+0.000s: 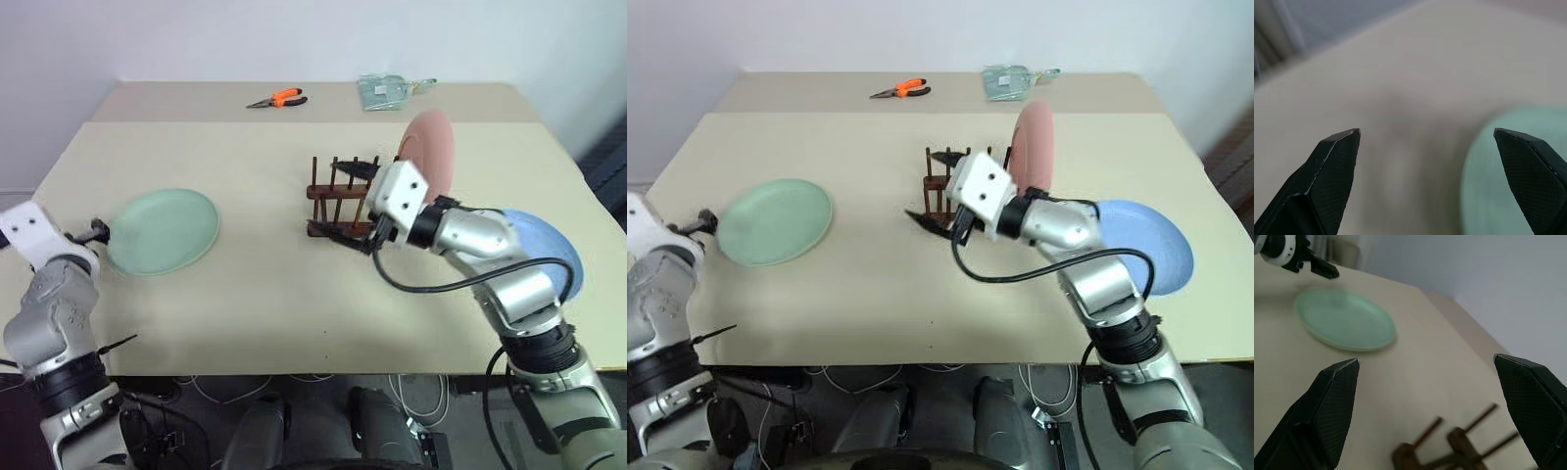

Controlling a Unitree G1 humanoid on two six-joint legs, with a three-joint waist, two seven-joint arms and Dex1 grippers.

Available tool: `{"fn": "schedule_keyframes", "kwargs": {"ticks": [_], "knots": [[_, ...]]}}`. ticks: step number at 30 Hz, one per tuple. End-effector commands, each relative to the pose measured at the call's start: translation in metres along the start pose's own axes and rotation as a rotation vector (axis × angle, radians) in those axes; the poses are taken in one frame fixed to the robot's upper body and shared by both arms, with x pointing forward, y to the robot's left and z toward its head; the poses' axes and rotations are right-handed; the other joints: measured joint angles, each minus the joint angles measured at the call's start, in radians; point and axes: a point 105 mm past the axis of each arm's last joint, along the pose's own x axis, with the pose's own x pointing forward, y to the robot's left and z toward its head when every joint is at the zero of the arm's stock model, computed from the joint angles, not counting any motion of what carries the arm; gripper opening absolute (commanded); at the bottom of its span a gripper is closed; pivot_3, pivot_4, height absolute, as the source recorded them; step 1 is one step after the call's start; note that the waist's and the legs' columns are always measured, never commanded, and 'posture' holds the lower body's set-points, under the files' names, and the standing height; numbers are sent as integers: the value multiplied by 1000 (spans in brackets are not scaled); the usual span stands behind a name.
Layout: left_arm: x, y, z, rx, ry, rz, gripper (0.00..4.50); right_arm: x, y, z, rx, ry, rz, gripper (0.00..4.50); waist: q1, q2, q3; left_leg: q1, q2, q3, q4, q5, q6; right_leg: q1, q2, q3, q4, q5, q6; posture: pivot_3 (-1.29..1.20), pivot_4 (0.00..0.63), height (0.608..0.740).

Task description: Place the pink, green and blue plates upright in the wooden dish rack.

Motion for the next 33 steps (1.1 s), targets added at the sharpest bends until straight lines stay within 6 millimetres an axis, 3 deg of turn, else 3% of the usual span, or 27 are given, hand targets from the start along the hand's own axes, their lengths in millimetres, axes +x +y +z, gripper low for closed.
{"fn": "schedule_keyframes", "kwargs": {"ticks": [1, 4, 8, 11, 14, 17, 21, 24, 27, 33], "knots": [[-14, -20, -12, -109, 70, -142, 4500, 1, 1, 5, -36, -31, 0, 4473, 1, -2, 0, 0, 0, 0, 0, 0, 0, 0, 0, 0, 0, 0, 0, 0, 150, 740], [-16, -28, -20, -235, 104, -176, 3614, 3, 3, 1, -48, -23, 2, 4500, 3, -2, -1, 1, 0, 0, -1, 0, -1, 0, 0, -1, 1, 0, 0, 0, 150, 740], [-10, -39, -18, -340, 104, -197, 1561, 3, 2, -5, 6, 13, 17, 4500, 6, -2, -1, 1, 0, 0, -1, 0, -1, 0, 1, -1, 1, 0, 0, 0, 150, 740], [-20, -81, 20, -243, -53, -398, 23, 3, 1, -3, -35, 19, 7, 4500, 9, -4, 0, 0, 0, 0, -1, 1, -1, 0, 1, -1, 0, 0, 0, 0, 150, 740], [-44, -132, 57, -111, -201, -614, 23, 6, 1, 1, -166, 30, 0, 4500, 15, -5, 1, 0, 0, 0, 0, 1, -2, 0, 1, -1, 0, 0, -1, 0, 150, 740], [-70, -173, 80, 32, -293, -788, 23, 17, -4, -3, -339, 74, -15, 4500, 11, -5, 1, 0, 0, 0, -1, 1, -2, 0, 1, -1, -1, 0, -1, 0, 150, 740], [-90, -203, 91, 113, -321, -909, 23, 31, -14, -8, -548, 111, -43, 4500, -8, -4, 1, 2, 0, 1, -3, 1, -2, 0, 1, 0, 0, 0, 0, 0, 150, 740], [-103, -220, 89, 147, -301, -976, 23, 40, -29, -14, -669, 143, -106, 4500, -19, -5, 1, 1, 1, 2, -4, 1, -2, -2, 2, 0, 0, 0, -1, 0, 150, 740], [-109, -228, 87, 160, -291, -995, 0, 43, -35, -21, -719, 172, -125, 3717, -14, -5, 1, 0, 1, 1, -3, 2, -3, -3, 2, 0, 1, 0, -1, 0, 150, 740], [-110, -230, 84, 83, -255, -1003, 0, 43, -32, -23, -759, 161, -129, 739, -12, -5, 1, 0, 1, 1, -3, 2, -3, -3, 2, 1, 0, 0, -1, 0, 150, 740]]}}
